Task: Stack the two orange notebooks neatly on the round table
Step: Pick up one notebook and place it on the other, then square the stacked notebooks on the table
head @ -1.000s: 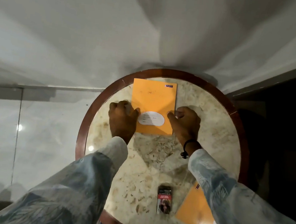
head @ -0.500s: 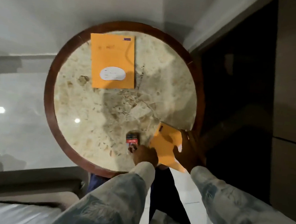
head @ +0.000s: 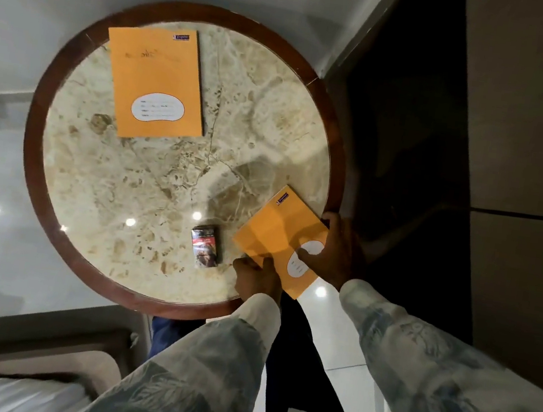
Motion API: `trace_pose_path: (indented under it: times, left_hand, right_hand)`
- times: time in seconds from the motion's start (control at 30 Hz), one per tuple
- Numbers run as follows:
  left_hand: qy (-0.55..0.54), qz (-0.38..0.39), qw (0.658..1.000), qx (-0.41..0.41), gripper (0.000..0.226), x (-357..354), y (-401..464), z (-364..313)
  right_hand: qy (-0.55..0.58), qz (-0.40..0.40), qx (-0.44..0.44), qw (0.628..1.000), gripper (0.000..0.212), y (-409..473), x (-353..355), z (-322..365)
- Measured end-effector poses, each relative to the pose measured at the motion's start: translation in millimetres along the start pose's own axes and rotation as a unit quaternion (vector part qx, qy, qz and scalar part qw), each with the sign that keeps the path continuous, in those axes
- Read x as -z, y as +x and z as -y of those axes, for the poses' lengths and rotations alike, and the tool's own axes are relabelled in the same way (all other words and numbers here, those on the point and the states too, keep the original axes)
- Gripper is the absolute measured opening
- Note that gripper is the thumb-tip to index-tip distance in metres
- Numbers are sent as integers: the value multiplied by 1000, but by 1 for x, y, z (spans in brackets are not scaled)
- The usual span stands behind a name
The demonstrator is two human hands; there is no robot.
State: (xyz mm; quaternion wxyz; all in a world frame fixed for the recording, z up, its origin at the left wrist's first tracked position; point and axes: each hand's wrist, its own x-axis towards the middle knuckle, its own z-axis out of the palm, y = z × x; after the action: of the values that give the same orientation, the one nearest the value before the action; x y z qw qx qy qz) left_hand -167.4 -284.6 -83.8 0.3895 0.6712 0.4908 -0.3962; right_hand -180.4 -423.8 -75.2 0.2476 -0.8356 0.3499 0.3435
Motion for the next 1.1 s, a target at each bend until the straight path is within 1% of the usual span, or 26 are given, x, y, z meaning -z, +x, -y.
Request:
trace_pose_path:
  times: [0.03, 0.13, 0.2, 0.27, 0.33, 0.4, 0.53, 0.63, 0.73, 0.83, 0.87, 0.9, 0.93, 0.97, 1.0, 1.03, 1.07, 1.1]
  left_hand:
    - [-19, -2, 1000, -18, 30, 0, 0, -1]
    - [-47, -5, 996, -82, 20, 7, -2, -12]
    - [-64, -6, 986, -153, 17, 17, 4, -30]
    - [-68, -6, 971, -230, 16, 31, 8, -62]
    - [-54, -19, 954, -295, 12, 53, 19, -102]
    - [-23, -44, 941, -335, 13, 80, 37, -143]
    - [31, -108, 925, -362, 23, 135, 82, -226]
    - [102, -130, 912, -375, 34, 160, 101, -276]
    - [197, -133, 897, -372, 43, 167, 109, -303]
    - [244, -143, 883, -374, 47, 161, 110, -309]
    - [233, -138, 892, -361, 47, 160, 112, -311]
    - [212, -119, 909, -340, 49, 161, 115, -313]
    - [194, -90, 923, -321, 52, 164, 121, -318]
    - [192, -56, 929, -312, 53, 169, 127, -323]
    - [208, -22, 926, -315, 54, 175, 131, -326]
    - [229, 3, 915, -332, 55, 180, 135, -328]
    - [247, 15, 899, -361, 56, 185, 136, -327]
    - [253, 19, 881, -400, 56, 188, 137, -325]
  right_hand:
    - [27, -4, -4, 1000, 91, 4, -1, -3]
    - [63, -27, -13, 998, 79, 12, 5, 6]
    - [95, -43, -20, 994, 72, 17, 6, 22]
    - [143, -75, -21, 987, 65, 20, 11, 45]
    - [167, -112, -7, 980, 60, 28, 16, 76]
    - [169, -131, 20, 977, 55, 40, 19, 112]
    - [185, -137, 84, 970, 40, 75, 24, 205]
    - [196, -139, 92, 966, 38, 97, 25, 258]
    - [174, -124, 71, 974, 30, 112, 22, 283]
    - [147, -149, 70, 975, 29, 119, 18, 293]
    - [134, -161, 74, 975, 29, 120, 17, 296]
    - [122, -169, 77, 975, 29, 120, 18, 297]
    - [112, -176, 82, 975, 29, 122, 17, 297]
    - [107, -180, 84, 974, 30, 123, 18, 297]
    - [108, -182, 87, 973, 33, 125, 21, 295]
    - [117, -183, 92, 972, 36, 126, 25, 294]
    - [140, -178, 99, 969, 34, 129, 31, 293]
    - [185, -162, 101, 964, 27, 132, 37, 295]
